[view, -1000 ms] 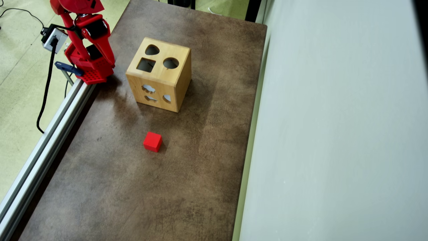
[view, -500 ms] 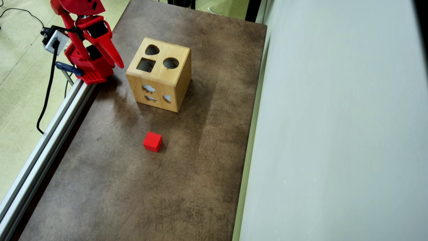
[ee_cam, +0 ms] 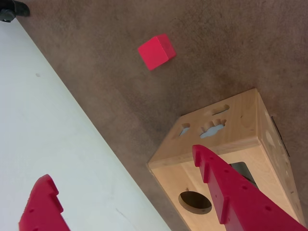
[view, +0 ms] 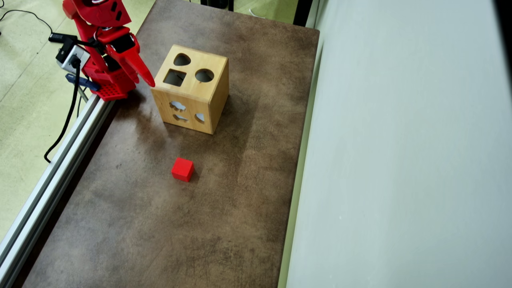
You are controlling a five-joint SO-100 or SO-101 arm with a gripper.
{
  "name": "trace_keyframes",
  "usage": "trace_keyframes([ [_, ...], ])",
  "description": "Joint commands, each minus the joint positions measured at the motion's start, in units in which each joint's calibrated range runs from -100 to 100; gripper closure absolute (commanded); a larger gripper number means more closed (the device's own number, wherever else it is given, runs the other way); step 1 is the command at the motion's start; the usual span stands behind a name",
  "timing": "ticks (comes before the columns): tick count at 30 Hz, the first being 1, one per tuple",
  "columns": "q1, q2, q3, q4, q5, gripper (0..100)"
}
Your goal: Pick and place the red cube on the square hole
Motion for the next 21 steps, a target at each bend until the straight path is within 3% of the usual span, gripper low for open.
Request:
trace_keyframes([
  [1, 0.09, -0.10, -1.23, -0.07, 0.49, 58],
  [10, -0.50, 0.24, -1.14, -0.07, 0.54, 58],
  [17, 0.16, 9.92, -1.32, -0.07, 0.63, 58],
  [21, 0.16, 16.29, -1.68, -0.07, 4.84, 58],
])
